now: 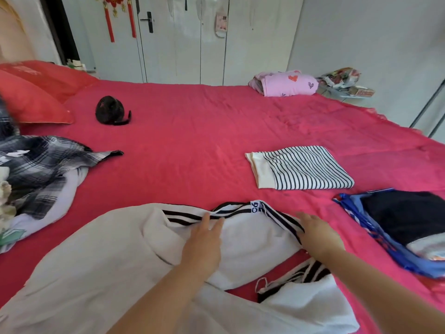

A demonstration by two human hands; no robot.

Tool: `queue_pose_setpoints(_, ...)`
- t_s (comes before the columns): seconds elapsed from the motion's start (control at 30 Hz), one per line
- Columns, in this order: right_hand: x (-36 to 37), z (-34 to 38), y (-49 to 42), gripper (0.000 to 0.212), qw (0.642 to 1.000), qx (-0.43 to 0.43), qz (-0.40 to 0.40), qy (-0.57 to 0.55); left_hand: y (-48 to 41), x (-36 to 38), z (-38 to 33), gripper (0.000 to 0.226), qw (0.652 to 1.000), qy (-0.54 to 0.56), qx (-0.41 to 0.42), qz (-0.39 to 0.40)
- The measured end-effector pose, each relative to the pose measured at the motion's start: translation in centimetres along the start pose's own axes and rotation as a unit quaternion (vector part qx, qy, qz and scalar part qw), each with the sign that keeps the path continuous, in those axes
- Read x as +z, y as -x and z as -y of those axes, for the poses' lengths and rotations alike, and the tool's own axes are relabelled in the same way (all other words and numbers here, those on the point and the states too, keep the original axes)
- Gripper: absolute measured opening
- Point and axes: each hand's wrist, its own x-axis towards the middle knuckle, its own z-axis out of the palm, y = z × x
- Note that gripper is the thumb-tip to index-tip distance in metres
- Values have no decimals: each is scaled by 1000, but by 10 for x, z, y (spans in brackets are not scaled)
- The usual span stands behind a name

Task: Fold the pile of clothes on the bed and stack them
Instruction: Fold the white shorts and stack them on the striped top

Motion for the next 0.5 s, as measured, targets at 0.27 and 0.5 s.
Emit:
queue_pose_setpoints(0.27, -32, -45, -49, 21, 996, -30, -70, -54, -63, -7, 1, 55, 995, -14, -99, -25)
queue_pose_setpoints(0.5, -81, -71, -72, 8, 976, -58, -20, -210, -93, -25, -24, 20, 949, 162, -63, -263)
